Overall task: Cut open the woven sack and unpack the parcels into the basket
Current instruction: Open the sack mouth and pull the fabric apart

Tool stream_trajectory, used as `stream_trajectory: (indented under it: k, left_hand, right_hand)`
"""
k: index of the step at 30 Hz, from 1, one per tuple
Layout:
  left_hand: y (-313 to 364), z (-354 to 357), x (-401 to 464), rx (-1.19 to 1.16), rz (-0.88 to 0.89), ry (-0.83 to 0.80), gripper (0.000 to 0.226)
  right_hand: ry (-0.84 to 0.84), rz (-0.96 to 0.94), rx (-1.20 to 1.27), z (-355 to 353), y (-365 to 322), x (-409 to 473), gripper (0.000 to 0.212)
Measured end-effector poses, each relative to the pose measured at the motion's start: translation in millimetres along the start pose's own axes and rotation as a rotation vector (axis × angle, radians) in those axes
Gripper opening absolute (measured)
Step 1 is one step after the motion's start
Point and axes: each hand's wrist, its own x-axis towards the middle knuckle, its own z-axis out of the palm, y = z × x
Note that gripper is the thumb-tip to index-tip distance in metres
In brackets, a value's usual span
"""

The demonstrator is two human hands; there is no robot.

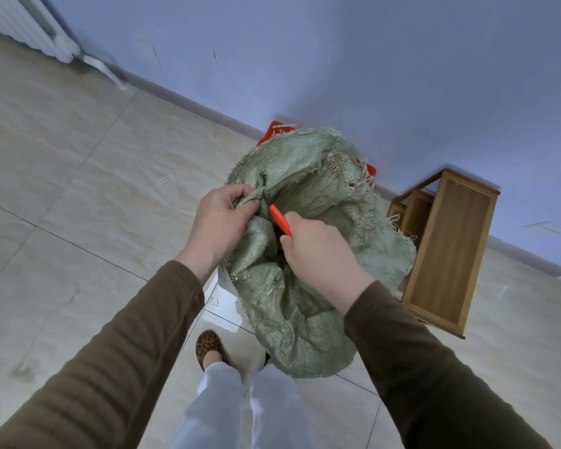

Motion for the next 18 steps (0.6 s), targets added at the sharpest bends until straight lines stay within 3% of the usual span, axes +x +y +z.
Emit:
stream_trajectory:
  k: [13, 18]
  left_hand:
    - [4, 0, -5, 0.295, 0.165, 0.039, 0.006]
    - [0, 2, -3, 0.158, 0.081, 0.011, 0.012]
  right_hand:
    - [0.005, 0.074, 0.057, -8, 10, 1, 0.009]
    - [-0.101, 0.065, 0.066, -12, 8, 1, 0.011]
